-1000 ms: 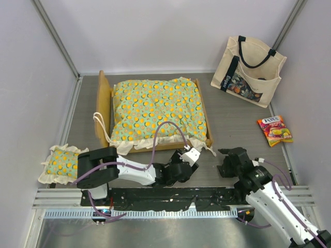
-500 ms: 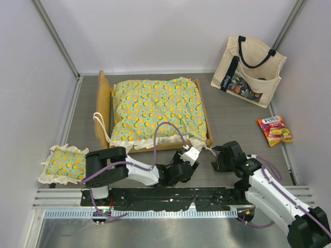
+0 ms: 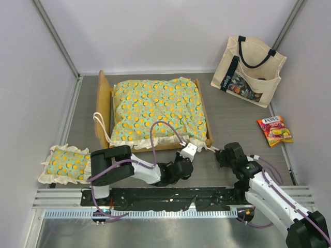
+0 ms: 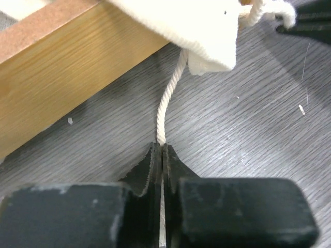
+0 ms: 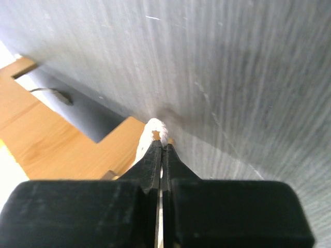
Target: Set up the pet bed
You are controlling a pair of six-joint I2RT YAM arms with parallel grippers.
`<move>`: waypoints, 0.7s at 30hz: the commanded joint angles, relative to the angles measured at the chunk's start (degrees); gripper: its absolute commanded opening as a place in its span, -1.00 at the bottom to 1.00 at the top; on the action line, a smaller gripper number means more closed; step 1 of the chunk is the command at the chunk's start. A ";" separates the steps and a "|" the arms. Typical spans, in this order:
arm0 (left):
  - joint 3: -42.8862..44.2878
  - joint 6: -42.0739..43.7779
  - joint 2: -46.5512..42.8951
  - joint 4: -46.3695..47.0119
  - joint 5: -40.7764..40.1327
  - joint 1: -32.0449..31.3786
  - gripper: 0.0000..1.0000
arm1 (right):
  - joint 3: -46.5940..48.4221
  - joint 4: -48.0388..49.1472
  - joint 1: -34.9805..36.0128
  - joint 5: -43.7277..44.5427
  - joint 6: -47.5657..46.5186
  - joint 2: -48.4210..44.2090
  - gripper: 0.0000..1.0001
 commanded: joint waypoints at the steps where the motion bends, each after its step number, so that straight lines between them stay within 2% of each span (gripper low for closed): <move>1: -0.70 -2.91 1.61 -5.89 0.41 0.21 -1.00 | 1.01 1.04 -0.83 8.54 5.92 -3.32 -0.98; 5: -2.01 -4.23 -0.41 -8.89 -0.74 0.21 -1.00 | 3.65 -1.95 -1.53 13.73 3.90 -4.21 -0.98; 12: -5.18 -6.25 -4.37 -11.79 -0.65 0.30 -1.00 | 5.50 -1.61 -2.50 13.22 2.57 0.18 -0.99; 21: -9.58 -9.06 -9.03 -14.16 -1.35 0.30 -1.00 | 6.11 0.94 -3.03 14.09 0.20 1.06 -0.99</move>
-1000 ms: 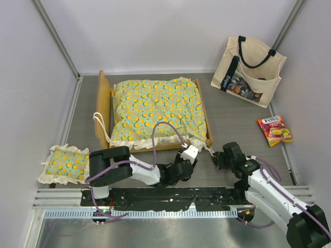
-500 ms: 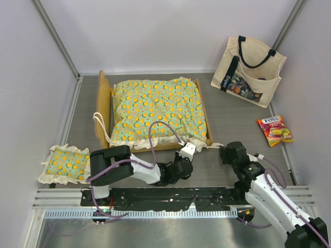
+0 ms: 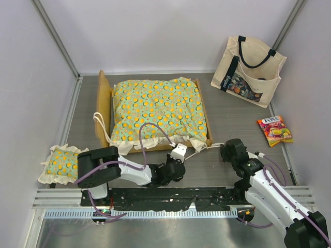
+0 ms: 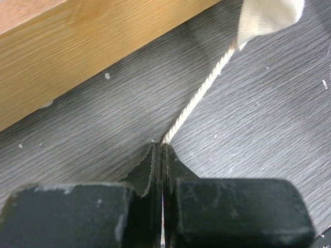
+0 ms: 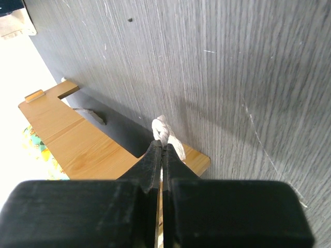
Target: Set up the pet bed
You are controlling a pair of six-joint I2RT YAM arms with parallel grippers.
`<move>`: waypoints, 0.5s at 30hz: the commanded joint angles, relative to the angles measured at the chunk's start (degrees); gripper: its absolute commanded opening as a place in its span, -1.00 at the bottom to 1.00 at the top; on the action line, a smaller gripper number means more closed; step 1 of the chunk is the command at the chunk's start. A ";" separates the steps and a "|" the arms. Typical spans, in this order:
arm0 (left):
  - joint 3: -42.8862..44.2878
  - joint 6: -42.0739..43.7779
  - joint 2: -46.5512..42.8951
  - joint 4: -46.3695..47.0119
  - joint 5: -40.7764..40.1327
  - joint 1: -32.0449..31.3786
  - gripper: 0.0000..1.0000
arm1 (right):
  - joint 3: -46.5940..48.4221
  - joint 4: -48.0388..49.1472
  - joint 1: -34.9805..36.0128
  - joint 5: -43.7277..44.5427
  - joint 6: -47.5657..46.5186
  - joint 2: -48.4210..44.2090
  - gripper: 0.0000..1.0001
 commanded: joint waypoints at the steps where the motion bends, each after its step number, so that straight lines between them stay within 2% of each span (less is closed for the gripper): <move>1: -3.54 -2.28 -2.29 -10.40 -2.90 0.21 -1.00 | 2.81 3.45 -1.04 4.50 -1.19 0.86 -0.99; 5: -3.64 -1.59 -6.51 -12.96 -5.90 0.30 -1.00 | 5.18 4.96 -1.04 3.01 -4.89 2.53 -0.99; 9: -1.79 -4.31 -11.51 -21.11 -11.61 0.48 -1.00 | 7.73 3.48 -1.04 1.07 -7.01 2.98 -0.99; 15: -4.95 -5.28 -16.27 -19.91 -11.79 3.64 -1.00 | 8.00 3.55 -1.04 5.20 -7.53 2.45 -0.99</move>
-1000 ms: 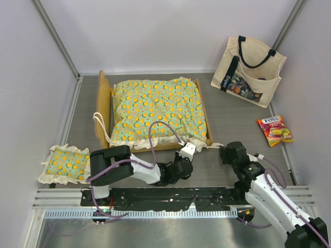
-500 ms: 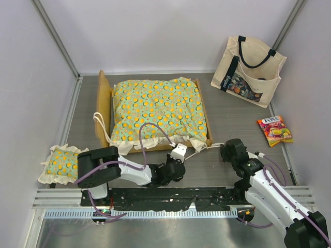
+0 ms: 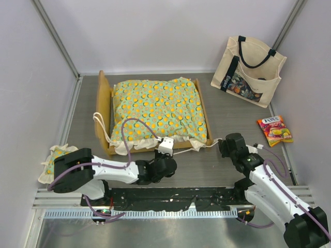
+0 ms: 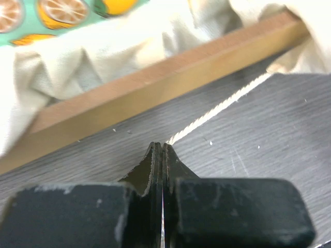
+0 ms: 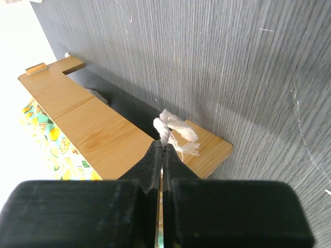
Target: Set up the pet bed
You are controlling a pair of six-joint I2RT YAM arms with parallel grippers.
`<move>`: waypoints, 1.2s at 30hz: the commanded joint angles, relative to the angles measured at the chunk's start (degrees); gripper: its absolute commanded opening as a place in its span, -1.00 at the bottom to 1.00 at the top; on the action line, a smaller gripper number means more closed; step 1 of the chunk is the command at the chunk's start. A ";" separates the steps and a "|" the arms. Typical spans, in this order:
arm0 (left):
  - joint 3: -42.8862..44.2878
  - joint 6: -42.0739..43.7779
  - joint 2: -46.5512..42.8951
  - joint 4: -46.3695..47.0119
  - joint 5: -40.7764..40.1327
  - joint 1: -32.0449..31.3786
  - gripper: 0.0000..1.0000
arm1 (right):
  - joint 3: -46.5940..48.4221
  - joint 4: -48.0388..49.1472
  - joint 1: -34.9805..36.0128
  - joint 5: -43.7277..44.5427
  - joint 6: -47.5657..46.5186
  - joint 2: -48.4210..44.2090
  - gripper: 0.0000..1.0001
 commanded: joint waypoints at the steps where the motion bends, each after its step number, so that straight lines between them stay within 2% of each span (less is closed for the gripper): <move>1: -2.46 -0.45 -2.96 -5.57 -4.91 2.46 -1.00 | 3.28 1.52 -0.73 7.51 -0.94 -0.52 -0.99; 4: -1.59 2.00 -2.70 -5.66 -4.30 2.64 -1.00 | 3.98 1.52 -0.73 6.47 -1.64 0.80 -0.99; 5: -1.41 2.97 -2.70 -4.96 -3.16 2.72 -1.00 | 3.99 1.61 -0.73 5.94 -1.90 0.89 -0.90; 7: -0.36 4.38 -2.35 -4.51 -0.70 2.64 -0.93 | 3.46 2.31 -0.82 4.80 -5.05 0.10 -0.36; 8: 0.26 4.65 -1.92 -5.04 -0.08 2.64 -0.64 | 3.28 2.31 -0.65 4.62 -6.55 -0.34 0.12; 9: 1.39 4.56 -2.00 -6.87 0.80 2.64 -0.55 | 3.28 1.70 -0.73 4.70 -10.04 -1.21 0.27; 10: 1.75 4.39 -2.09 -7.67 1.15 2.64 -0.35 | 3.37 1.70 -0.73 5.05 -13.64 -3.49 0.38; 12: 2.11 3.78 -3.92 -10.03 1.68 2.55 -0.08 | 4.50 1.00 -0.73 7.16 -20.59 -6.39 0.51; 13: 2.02 3.43 -4.72 -10.66 2.38 2.46 0.08 | 4.95 0.47 -0.82 8.38 -26.63 -9.54 0.52; 15: 2.11 2.72 -8.32 -12.86 3.26 2.55 0.19 | 6.26 2.30 -0.73 9.63 -34.03 -12.37 0.59; 16: 2.28 2.63 -9.72 -13.82 3.96 2.46 0.29 | 6.71 3.62 -0.82 9.37 -41.81 -13.43 0.63; 17: 2.89 2.37 -11.13 -17.31 4.32 2.55 0.39 | 7.23 6.24 -0.73 7.80 -45.29 -13.70 0.63; 19: 5.52 3.07 -15.43 -20.84 5.28 2.55 0.63 | 11.35 6.71 -0.82 5.16 -54.49 -10.47 0.63; 22: 12.29 4.73 -20.36 -30.24 5.29 2.90 0.99 | 19.96 5.83 -0.91 -6.07 -62.96 2.87 0.63; 23: 15.78 5.52 -21.24 -34.18 6.42 4.64 0.99 | 22.33 4.09 -0.82 -8.63 -66.90 11.17 0.63; 24: 17.56 6.66 -21.86 -36.22 8.08 6.14 0.99 | 27.14 2.85 -0.82 -12.57 -69.20 14.91 0.62; 27: 23.63 9.99 -23.79 -42.56 12.31 12.38 0.99 | 34.28 0.73 -0.91 -15.85 -75.11 27.20 0.57; 32: 28.03 14.40 -27.57 -44.42 19.78 22.74 0.99 | 39.40 -1.02 -1.00 -11.12 -77.92 34.80 0.41; 36: 27.69 15.02 -29.24 -44.86 23.82 27.50 0.99 | 39.23 -0.33 -1.00 -8.04 -79.42 36.39 0.29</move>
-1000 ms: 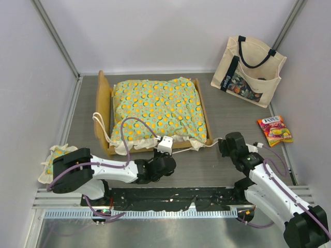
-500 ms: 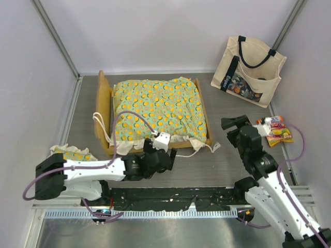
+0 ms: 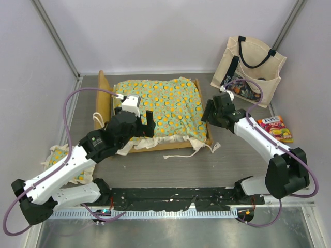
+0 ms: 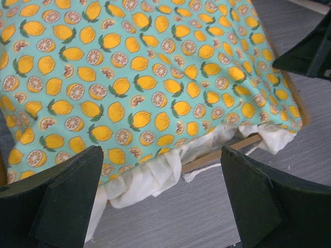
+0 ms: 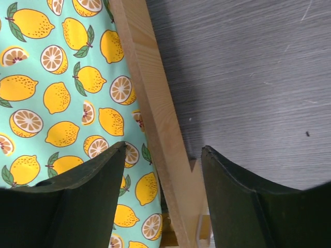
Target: Set up the pet bed
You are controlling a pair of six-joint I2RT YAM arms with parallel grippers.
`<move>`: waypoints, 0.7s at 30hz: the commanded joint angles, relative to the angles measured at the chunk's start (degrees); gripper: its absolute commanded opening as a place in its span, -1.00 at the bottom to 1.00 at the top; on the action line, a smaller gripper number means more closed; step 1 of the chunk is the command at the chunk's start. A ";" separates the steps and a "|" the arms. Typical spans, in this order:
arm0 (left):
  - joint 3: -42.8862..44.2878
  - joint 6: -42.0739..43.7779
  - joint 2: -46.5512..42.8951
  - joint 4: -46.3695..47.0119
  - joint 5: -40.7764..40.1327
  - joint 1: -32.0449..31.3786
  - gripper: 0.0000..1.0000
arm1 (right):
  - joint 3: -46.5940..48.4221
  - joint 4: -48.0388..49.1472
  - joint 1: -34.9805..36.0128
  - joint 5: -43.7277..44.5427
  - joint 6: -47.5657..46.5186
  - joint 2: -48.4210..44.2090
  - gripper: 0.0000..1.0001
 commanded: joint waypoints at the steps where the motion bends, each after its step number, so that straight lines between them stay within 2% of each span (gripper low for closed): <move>1: 0.71 3.18 -1.35 -3.83 6.80 4.08 0.99 | 2.90 -0.19 -0.19 3.72 -5.00 0.24 0.24; 5: 0.62 3.70 -1.18 -4.01 7.51 5.57 0.99 | 1.94 0.42 -0.19 3.20 -6.93 2.70 0.06; 9: 1.06 4.14 -0.13 -4.45 8.21 6.63 0.99 | 1.85 0.69 -0.19 2.23 -8.34 6.22 -0.01; 10: 1.15 4.23 0.05 -4.71 8.30 6.81 0.99 | 1.93 0.69 -0.19 2.66 -8.17 6.92 -0.31; 14: 1.50 4.32 0.93 -5.94 8.48 8.47 0.99 | 2.37 0.86 -0.71 7.49 -6.94 7.55 -0.72; 17: 1.85 4.50 1.10 -6.90 8.22 9.18 0.99 | 2.11 1.12 -2.38 11.72 -6.67 5.09 -0.82; 21: 2.03 4.32 0.58 -7.43 6.81 9.36 0.99 | 1.67 1.21 -9.05 12.77 -8.41 1.66 -0.90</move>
